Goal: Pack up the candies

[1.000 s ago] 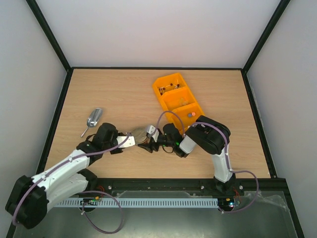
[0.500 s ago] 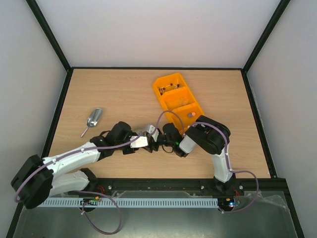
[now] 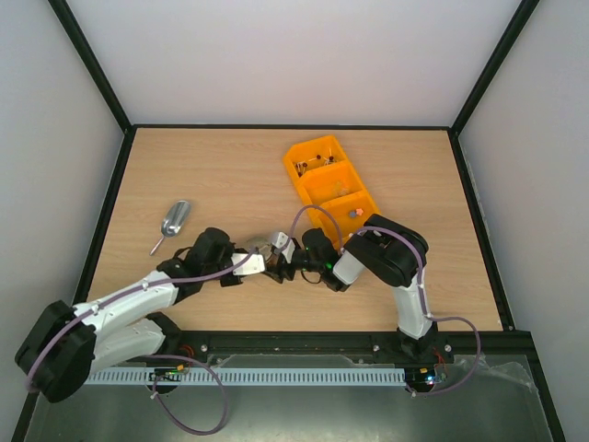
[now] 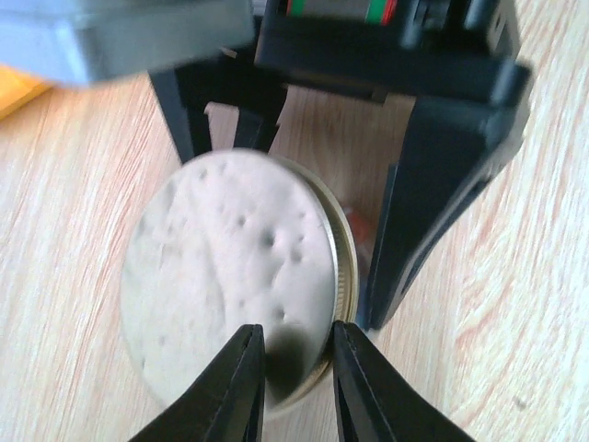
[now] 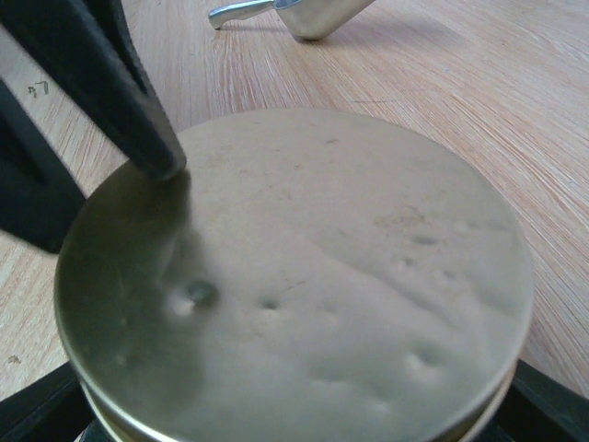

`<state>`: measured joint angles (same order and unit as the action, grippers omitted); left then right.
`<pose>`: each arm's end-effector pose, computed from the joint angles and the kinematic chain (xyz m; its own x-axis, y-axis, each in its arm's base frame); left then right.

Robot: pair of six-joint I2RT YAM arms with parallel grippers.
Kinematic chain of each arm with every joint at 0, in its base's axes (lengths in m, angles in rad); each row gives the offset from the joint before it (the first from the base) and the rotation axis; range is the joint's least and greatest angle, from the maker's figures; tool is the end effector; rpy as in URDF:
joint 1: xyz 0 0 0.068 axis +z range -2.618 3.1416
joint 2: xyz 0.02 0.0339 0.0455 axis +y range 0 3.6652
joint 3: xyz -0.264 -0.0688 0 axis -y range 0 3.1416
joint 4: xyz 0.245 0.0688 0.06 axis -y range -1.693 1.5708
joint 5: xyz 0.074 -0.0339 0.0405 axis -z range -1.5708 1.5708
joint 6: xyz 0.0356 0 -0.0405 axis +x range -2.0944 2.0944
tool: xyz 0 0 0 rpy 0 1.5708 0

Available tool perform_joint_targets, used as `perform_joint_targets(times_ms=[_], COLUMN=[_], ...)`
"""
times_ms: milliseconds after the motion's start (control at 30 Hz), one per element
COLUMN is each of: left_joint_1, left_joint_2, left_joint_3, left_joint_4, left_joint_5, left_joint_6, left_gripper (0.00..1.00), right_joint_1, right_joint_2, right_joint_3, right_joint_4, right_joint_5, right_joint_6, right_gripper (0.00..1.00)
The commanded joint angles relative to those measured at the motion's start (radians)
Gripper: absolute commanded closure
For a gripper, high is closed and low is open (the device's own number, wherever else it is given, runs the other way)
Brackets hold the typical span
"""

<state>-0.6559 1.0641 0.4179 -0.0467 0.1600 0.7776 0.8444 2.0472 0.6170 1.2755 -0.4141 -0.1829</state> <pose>0.1611 -0.1311 0.1750 0.1298 0.7741 -0.6197 0.8534 0.2309 0.4673 0.2152 0.2638 0.0975 0.0719 -0.1698 -0.9829 -0.9512 0.2847 -0.1187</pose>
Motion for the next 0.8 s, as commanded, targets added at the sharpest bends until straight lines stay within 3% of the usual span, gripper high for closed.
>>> perform_joint_targets(times_ms=[0, 200, 333, 500, 767], left_joint_1=[0.105, 0.16, 0.11, -0.01, -0.067], left_joint_2=[-0.024, -0.085, -0.169, -0.078, 0.104], left_joint_3=[-0.078, -0.03, 0.034, 0.104, 0.138], left_joint_4=[-0.06, -0.158, -0.233, -0.184, -0.067], left_joint_5=[-0.146, -0.084, 0.055, 0.047, -0.005], left_joint_6=[0.096, 0.107, 0.066, -0.078, -0.151], left_gripper=[0.78, 0.77, 0.63, 0.6, 0.61], right_joint_1=[0.012, 0.011, 0.011, 0.012, 0.016], right_joint_2=[-0.004, 0.0, 0.007, 0.016, 0.015], right_joint_3=[-0.032, -0.025, -0.011, 0.004, 0.007], right_joint_4=[-0.098, -0.102, -0.103, -0.106, -0.107], right_joint_5=[-0.093, -0.069, -0.049, -0.039, -0.04], right_joint_6=[-0.007, 0.016, 0.026, 0.036, 0.032], right_gripper=[0.98, 0.98, 0.98, 0.98, 0.98])
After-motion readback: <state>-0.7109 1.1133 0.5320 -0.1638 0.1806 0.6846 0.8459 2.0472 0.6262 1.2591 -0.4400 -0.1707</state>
